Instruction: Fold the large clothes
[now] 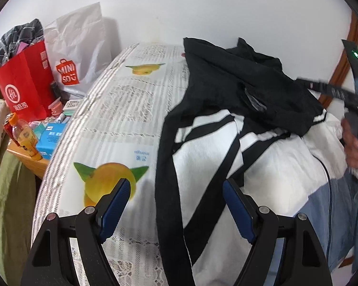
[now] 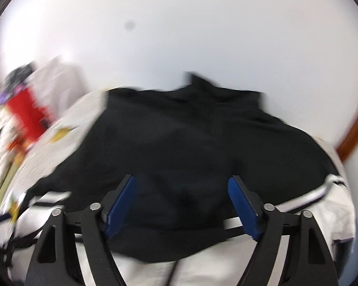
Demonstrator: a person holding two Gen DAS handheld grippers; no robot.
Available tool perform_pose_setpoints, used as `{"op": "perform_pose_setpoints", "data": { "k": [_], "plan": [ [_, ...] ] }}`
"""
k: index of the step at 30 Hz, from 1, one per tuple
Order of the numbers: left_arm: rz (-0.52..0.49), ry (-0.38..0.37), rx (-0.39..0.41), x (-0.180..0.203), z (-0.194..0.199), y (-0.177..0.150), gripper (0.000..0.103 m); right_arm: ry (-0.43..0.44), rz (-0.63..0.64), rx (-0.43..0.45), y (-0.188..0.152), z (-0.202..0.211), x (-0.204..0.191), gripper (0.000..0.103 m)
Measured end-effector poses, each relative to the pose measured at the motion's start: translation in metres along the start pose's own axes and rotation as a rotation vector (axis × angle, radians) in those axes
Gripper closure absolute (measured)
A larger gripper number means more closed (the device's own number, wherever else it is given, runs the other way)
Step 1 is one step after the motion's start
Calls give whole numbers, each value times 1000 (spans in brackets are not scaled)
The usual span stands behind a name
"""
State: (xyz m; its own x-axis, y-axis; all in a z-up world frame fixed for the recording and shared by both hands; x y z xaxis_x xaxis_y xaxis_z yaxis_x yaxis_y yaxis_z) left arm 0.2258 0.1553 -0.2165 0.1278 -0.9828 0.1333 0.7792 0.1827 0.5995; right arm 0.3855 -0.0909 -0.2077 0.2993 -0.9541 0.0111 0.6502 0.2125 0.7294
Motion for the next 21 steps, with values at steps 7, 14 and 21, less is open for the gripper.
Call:
{"op": "perform_pose_setpoints", "data": {
  "k": [7, 14, 21],
  "plan": [
    [18, 18, -2, -7, 4, 3, 25, 175, 211, -70, -40, -13, -115, 22],
    [9, 31, -6, -3, 2, 4, 25, 44, 225, -134, -49, -43, -115, 90],
    [10, 25, 8, 4, 3, 12, 25, 25, -10, 153, 1, 66, -13, 91]
  ]
}}
Point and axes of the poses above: each gripper's, at about its wrist camera, not at the fingertips, and z roughly against the way its jaws point, x to its right, y to its top, the point moved 9 cm from there along -z, roughly the way its jaws point
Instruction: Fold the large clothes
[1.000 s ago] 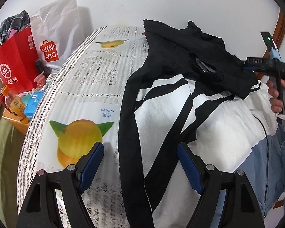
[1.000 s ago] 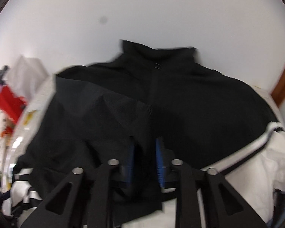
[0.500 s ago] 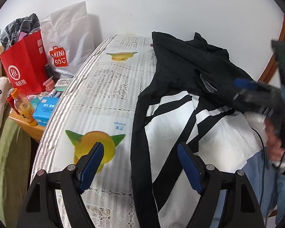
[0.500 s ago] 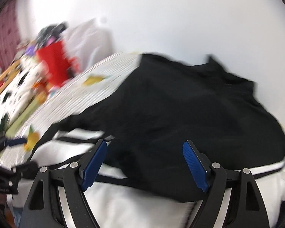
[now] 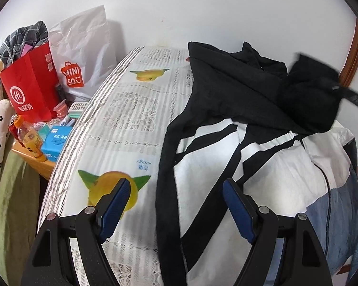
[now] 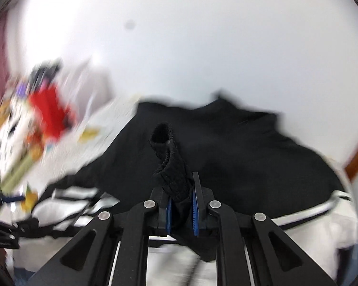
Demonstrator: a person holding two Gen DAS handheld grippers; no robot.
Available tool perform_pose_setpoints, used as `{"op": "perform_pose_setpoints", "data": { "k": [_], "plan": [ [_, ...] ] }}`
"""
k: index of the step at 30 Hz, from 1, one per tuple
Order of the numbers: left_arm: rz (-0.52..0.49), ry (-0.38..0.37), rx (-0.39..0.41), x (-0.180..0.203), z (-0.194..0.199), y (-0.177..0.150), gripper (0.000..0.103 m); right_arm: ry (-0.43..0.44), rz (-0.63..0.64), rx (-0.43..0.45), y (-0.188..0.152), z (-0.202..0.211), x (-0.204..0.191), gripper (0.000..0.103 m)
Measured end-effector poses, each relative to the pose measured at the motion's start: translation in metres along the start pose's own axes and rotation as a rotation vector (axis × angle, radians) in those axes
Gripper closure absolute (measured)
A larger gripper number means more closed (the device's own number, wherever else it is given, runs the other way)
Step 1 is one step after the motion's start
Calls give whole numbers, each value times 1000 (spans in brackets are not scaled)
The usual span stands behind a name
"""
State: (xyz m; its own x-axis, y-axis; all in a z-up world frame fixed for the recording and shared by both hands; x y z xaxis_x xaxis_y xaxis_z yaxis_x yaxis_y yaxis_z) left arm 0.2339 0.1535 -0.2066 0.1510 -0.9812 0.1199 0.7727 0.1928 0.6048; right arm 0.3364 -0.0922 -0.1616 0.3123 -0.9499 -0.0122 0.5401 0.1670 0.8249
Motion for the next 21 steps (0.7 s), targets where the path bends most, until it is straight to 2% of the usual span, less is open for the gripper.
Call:
{"op": "perform_pose_setpoints", "data": {
  "k": [3, 5, 9, 11, 13, 15, 17, 19, 21],
  "plan": [
    [-1, -9, 12, 6, 1, 5, 25, -118, -113, 60, 8, 34, 74, 91],
    [3, -13, 16, 8, 1, 7, 25, -189, -177, 48, 1, 45, 118, 91],
    [5, -10, 21, 14, 0, 12, 25, -327, -257, -34, -34, 47, 193, 87],
    [6, -5, 22, 16, 0, 14, 25, -379, -273, -120, -56, 38, 219, 72],
    [5, 2, 23, 16, 1, 14, 25, -404, -288, -163, -73, 39, 232, 62],
    [3, 8, 21, 17, 1, 14, 25, -429, -284, -140, -76, 51, 237, 59],
    [3, 6, 18, 18, 1, 14, 25, -435, -259, -98, -70, 63, 233, 47],
    [2, 4, 18, 20, 2, 15, 25, -411, -232, -66, -65, 69, 226, 46],
    [-1, 2, 19, 23, 2, 15, 25, -349, -210, -70, -67, 58, 221, 46]
  ]
}}
Point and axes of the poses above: each gripper's, at about its wrist camera, not at the fingertips, and z roughly against the way its jaws point, x to its right, y to its top, the point moved 9 cm from there along -z, roughly the way its jaws point
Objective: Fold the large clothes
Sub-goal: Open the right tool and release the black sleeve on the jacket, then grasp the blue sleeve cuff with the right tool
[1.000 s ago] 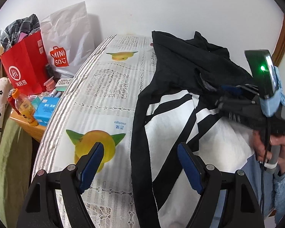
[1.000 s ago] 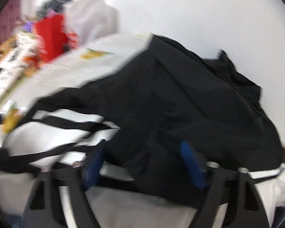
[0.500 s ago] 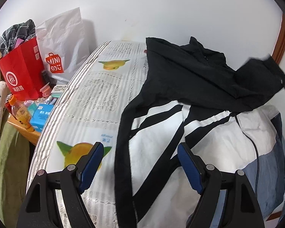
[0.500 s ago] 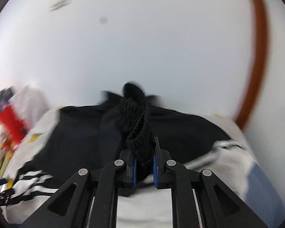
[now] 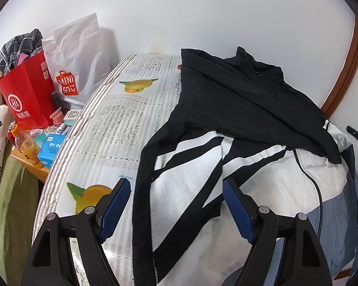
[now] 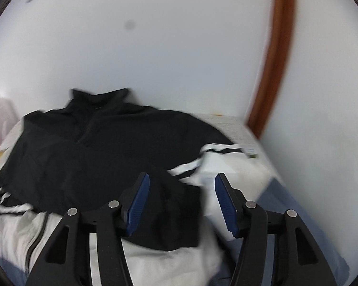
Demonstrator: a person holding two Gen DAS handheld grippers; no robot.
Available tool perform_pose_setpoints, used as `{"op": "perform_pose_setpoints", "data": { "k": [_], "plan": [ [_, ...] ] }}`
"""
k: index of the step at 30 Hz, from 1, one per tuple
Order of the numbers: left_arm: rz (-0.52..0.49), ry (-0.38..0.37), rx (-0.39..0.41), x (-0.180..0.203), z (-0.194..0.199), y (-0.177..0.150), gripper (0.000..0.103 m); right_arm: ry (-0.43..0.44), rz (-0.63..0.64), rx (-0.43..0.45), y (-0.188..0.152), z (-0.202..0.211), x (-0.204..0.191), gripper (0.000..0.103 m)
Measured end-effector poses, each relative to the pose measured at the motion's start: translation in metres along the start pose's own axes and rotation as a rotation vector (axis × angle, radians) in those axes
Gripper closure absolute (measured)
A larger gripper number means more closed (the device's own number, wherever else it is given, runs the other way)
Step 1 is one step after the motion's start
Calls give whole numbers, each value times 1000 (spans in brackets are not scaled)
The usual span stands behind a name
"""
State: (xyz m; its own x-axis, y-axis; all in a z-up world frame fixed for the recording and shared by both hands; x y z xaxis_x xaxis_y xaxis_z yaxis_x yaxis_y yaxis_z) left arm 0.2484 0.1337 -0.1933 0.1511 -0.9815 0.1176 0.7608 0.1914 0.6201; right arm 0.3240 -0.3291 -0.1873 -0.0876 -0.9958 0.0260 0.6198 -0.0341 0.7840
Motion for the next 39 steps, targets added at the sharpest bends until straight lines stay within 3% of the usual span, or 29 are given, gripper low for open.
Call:
{"op": "perform_pose_setpoints", "data": {
  "k": [3, 8, 12, 16, 21, 25, 29, 35, 39],
  "plan": [
    [-4, -2, 3, 5, 0, 0, 25, 72, 40, -81, -23, -20, -24, 47],
    [-13, -5, 15, 10, 4, 2, 25, 18, -13, -246, -63, -67, -21, 47],
    [-17, 8, 36, 9, 10, 5, 25, 5, -27, -256, -69, -64, -22, 47],
    [-4, 10, 57, 9, 18, 5, 25, 47, -25, -199, -63, -23, -27, 45],
    [-6, -1, 72, 15, 34, 2, 25, 40, -44, -152, -67, 34, -17, 44],
    [-9, -39, 68, 28, 48, -2, 25, 9, -97, -151, -87, 72, 22, 31],
    [-28, -61, 75, 45, 61, -8, 25, -110, -92, -152, -117, 98, 80, 23],
    [-12, -107, 50, 65, 70, -21, 25, -250, -121, -232, -182, 121, 158, 21],
    [-22, -98, 42, 74, 73, -27, 25, -261, -140, -295, -223, 119, 187, 21]
  ]
}}
Point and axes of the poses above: each gripper's, at about its wrist camera, not at the fingertips, and z roughly against the way its jaws point, x to its right, y to its top, the point moved 9 cm from there along -z, roughly the way its jaws point
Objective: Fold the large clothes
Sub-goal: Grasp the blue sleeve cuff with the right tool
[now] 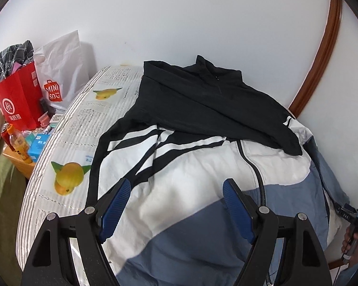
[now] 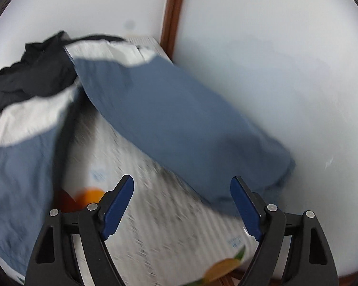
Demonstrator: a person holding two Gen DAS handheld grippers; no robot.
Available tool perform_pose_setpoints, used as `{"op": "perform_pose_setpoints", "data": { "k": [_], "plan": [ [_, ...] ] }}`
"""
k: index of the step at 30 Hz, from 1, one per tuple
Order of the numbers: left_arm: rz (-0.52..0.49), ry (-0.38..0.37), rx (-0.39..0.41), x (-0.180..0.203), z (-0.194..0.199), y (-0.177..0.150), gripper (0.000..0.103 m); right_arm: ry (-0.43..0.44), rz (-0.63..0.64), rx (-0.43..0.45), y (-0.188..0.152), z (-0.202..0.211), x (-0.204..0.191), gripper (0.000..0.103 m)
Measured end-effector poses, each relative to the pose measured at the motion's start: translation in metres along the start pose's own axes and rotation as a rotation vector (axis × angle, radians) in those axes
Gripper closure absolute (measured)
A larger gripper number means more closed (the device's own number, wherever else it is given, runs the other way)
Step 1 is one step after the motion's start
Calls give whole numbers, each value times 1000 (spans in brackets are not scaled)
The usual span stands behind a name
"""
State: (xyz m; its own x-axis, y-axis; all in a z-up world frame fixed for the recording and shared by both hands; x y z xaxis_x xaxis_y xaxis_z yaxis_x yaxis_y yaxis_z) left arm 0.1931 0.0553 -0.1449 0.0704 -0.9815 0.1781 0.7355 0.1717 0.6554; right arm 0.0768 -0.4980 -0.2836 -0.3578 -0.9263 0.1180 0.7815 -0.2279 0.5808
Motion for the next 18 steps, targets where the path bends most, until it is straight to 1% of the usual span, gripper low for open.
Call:
{"op": "perform_pose_setpoints", "data": {
  "k": [3, 5, 7, 9, 10, 11, 12, 13, 15, 17, 18],
  "plan": [
    [-11, 13, -3, 3, 1, -3, 25, -14, -10, -6, -11, -13, 10, 22],
    [-17, 26, -8, 4, 0, -5, 25, -15, -18, -9, -15, -21, 13, 28],
    [-17, 35, -9, 1, 1, -7, 25, -10, -28, -5, -14, -28, 14, 31],
    [-15, 49, -11, -5, 2, -9, 25, 4, -54, 10, -10, -30, 14, 44],
    [-12, 55, -12, -8, 1, -9, 25, 19, -65, 7, -7, -32, 13, 58],
    [-8, 58, -15, -12, 1, -10, 25, 35, -78, 4, -4, -33, 12, 82],
    [-3, 61, -17, -16, 1, -11, 25, 40, -80, -9, 0, -35, 10, 95],
    [4, 67, -20, -22, 1, -12, 25, 30, -76, -14, 3, -35, 6, 101],
    [10, 77, -23, -32, 1, -14, 25, -29, -46, 30, 17, -22, 4, 102],
    [3, 91, -18, -41, 2, -15, 25, -50, -25, 85, 33, -3, -4, 102],
    [-3, 109, -17, -48, 2, -16, 25, -53, -20, 120, 45, 10, -8, 102]
  ]
}}
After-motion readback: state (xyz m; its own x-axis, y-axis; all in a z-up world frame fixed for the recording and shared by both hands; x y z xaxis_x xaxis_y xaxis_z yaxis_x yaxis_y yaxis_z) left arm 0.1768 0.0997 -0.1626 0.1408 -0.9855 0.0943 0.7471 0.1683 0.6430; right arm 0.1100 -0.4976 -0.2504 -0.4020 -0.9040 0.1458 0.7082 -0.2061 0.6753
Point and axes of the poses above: each gripper's, at about its wrist camera, not at the fingertips, and z roughly against the way its jaws point, x to its right, y to its top, the point moved 9 cm from there along -z, roughly the way its jaws point
